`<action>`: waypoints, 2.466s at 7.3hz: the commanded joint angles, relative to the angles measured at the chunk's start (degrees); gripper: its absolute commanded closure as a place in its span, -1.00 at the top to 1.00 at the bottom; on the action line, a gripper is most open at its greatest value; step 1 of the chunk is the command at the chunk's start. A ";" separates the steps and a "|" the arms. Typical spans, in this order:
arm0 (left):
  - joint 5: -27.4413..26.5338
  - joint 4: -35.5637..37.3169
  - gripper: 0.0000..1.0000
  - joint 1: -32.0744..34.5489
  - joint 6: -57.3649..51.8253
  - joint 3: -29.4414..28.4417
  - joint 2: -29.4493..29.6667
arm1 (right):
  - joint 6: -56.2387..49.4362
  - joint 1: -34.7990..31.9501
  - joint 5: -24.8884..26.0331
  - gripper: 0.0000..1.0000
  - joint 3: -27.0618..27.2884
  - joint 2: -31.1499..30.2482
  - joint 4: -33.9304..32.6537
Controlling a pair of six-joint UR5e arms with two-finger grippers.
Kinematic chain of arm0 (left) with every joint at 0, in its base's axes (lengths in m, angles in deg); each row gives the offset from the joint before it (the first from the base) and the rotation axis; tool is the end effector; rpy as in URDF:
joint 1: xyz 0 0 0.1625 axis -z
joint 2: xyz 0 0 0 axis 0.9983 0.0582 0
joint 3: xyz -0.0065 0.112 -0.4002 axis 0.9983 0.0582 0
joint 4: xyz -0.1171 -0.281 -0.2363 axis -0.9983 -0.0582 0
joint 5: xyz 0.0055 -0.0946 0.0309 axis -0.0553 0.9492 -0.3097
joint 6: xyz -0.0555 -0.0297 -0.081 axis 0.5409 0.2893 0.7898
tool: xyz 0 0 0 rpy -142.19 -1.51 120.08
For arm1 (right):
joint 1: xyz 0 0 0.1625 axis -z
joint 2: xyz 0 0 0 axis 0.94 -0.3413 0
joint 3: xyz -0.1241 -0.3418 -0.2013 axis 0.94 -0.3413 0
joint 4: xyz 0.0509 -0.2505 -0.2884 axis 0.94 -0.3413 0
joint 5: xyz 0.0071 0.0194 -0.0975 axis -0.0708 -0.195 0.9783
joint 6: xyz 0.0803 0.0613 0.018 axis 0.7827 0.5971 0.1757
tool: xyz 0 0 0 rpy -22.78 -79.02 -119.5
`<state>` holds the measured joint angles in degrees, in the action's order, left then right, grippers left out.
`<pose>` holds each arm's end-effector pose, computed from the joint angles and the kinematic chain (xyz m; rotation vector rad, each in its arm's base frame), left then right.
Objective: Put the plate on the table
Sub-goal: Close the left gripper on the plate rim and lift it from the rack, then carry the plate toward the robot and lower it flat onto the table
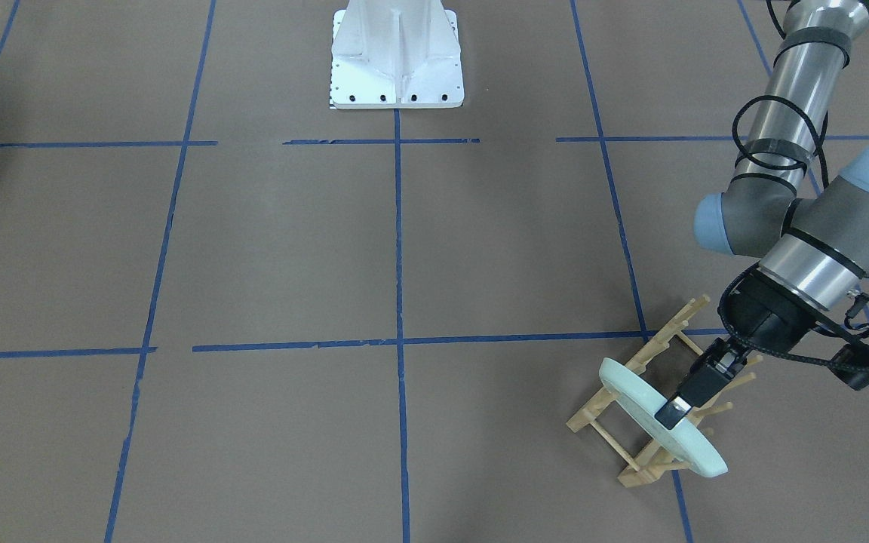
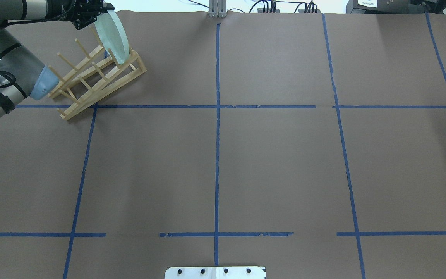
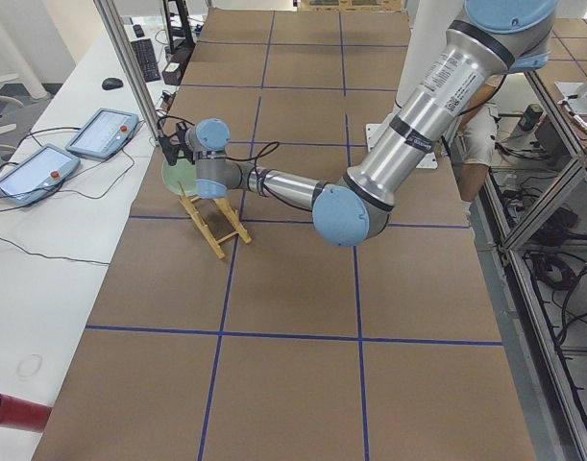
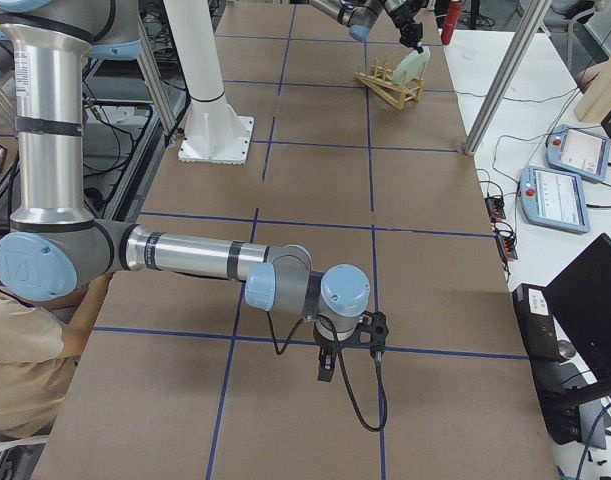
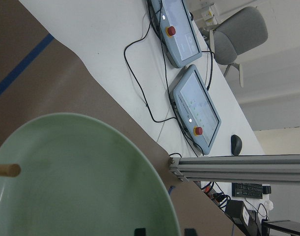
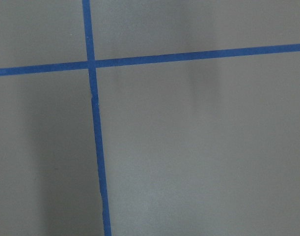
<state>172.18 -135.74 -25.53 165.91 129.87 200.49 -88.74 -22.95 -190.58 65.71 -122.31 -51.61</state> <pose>0.2585 -0.6517 0.3316 0.2151 1.5751 -0.7524 0.0861 -0.4236 0.6866 -0.0786 -0.7481 0.0757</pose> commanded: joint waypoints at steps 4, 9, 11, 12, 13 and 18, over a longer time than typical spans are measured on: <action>-0.01 2.08 -1.00 1.88 -0.86 11.42 -0.63 | 0.00 0.00 0.00 1.00 0.00 0.00 0.00; -2.88 46.16 -1.00 -8.52 -0.94 34.88 0.50 | 0.00 0.00 0.00 1.00 0.00 0.00 0.00; -2.91 69.47 -1.00 -15.21 -8.03 35.80 5.40 | 0.00 0.00 0.00 1.00 0.00 0.00 0.00; -4.39 83.60 -1.00 -18.65 -14.42 34.23 9.08 | 0.00 0.00 0.00 1.00 0.00 0.00 0.00; -5.71 92.01 -1.00 -22.16 -15.52 32.21 10.95 | 0.00 0.00 0.00 1.00 0.00 -0.09 0.00; -7.29 100.17 -0.43 -31.48 -24.64 14.17 15.73 | 0.00 0.00 0.00 1.00 0.00 0.00 0.00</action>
<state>166.04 -37.19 -53.79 144.84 145.05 216.97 -88.74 -22.94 -190.58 65.71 -122.31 -51.61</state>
